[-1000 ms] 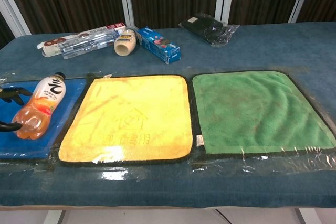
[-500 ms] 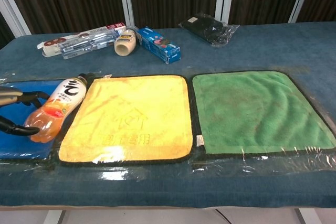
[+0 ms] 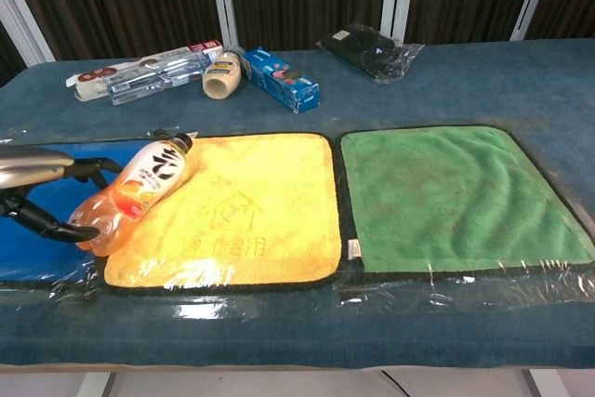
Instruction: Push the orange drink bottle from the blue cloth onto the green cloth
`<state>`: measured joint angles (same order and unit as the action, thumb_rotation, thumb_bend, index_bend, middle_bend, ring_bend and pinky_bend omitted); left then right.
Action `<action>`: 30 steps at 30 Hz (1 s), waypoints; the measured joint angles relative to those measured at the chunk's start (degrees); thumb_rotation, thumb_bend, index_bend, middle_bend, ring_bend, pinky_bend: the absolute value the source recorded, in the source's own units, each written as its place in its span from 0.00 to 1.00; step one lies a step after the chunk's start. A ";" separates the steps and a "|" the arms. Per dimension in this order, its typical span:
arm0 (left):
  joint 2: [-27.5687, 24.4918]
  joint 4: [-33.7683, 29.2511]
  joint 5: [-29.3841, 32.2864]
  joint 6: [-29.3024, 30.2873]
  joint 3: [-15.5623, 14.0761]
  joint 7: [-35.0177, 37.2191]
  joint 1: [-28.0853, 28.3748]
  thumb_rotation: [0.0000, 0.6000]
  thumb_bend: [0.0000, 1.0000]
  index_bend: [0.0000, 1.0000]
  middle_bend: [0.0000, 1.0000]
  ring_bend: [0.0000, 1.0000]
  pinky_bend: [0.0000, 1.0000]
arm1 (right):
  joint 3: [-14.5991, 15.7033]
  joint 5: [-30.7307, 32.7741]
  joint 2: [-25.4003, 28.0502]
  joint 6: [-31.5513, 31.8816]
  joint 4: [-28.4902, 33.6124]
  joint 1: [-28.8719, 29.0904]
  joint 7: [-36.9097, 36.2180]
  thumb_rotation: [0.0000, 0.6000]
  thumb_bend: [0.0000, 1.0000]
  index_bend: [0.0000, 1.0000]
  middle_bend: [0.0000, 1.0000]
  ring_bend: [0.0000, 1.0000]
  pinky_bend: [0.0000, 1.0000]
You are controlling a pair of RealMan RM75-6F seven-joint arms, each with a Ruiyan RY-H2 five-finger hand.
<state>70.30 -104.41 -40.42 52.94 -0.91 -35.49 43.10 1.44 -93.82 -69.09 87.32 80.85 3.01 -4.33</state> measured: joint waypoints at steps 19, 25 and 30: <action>2.48 -1.95 -0.87 -0.66 1.55 0.08 4.20 0.76 0.24 0.08 0.15 0.11 0.15 | -0.07 0.09 0.02 -0.22 -0.04 0.11 -0.02 1.00 0.21 0.00 0.05 0.00 0.07; 1.75 -2.26 -4.73 -0.34 2.27 2.24 3.92 0.79 0.25 0.08 0.17 0.13 0.18 | -0.14 0.27 0.16 -0.19 -0.08 0.06 -0.41 1.00 0.21 0.00 0.05 0.00 0.07; 0.57 -2.40 -6.07 1.25 1.81 2.58 3.28 0.79 0.25 0.08 0.18 0.14 0.20 | -0.05 0.06 0.30 0.04 -0.16 -0.02 -0.74 1.00 0.21 0.00 0.05 0.00 0.07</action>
<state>70.87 -106.81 -46.50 54.19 0.90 -32.92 46.37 1.39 -93.76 -68.79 87.37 80.68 2.99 -5.07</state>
